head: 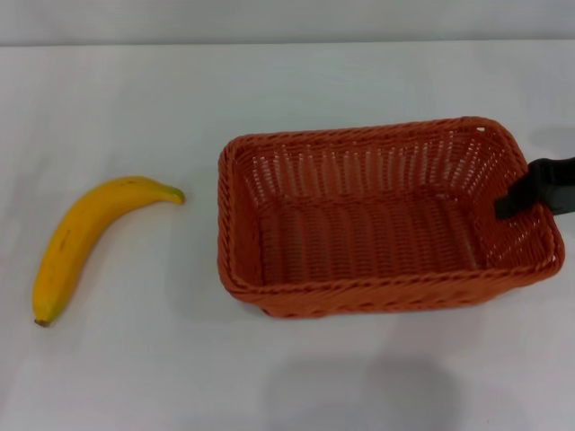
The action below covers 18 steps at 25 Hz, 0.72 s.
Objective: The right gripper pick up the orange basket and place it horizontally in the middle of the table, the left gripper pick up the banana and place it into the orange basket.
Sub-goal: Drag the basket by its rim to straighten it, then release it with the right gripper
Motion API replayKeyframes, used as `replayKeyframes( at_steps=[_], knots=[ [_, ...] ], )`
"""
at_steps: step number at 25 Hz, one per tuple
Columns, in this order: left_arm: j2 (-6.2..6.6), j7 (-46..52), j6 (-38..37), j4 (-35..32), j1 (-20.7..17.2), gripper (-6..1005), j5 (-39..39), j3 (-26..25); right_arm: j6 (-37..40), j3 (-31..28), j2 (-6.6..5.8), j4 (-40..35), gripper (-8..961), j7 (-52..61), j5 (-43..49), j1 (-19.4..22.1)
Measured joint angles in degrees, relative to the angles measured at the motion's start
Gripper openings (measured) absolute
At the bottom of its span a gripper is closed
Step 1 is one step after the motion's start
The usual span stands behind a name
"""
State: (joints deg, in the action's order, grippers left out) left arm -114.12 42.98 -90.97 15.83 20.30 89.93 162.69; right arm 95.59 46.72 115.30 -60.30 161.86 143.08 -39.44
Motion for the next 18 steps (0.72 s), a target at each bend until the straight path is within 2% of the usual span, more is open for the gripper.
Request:
replayKeyframes(
  at_steps=[15,18],
  knots=[
    [-0.43,0.0,0.0,0.4,0.2,882,-0.1,0.0,0.7,-1.3,-0.32,0.7,136,-1.2,-7.5,4.2],
    [-0.49,-0.1,0.0,0.4,0.4,882,-0.1,0.0,0.6,-1.1,-0.39,0.8,247,-1.4,-7.5,4.2]
  ],
)
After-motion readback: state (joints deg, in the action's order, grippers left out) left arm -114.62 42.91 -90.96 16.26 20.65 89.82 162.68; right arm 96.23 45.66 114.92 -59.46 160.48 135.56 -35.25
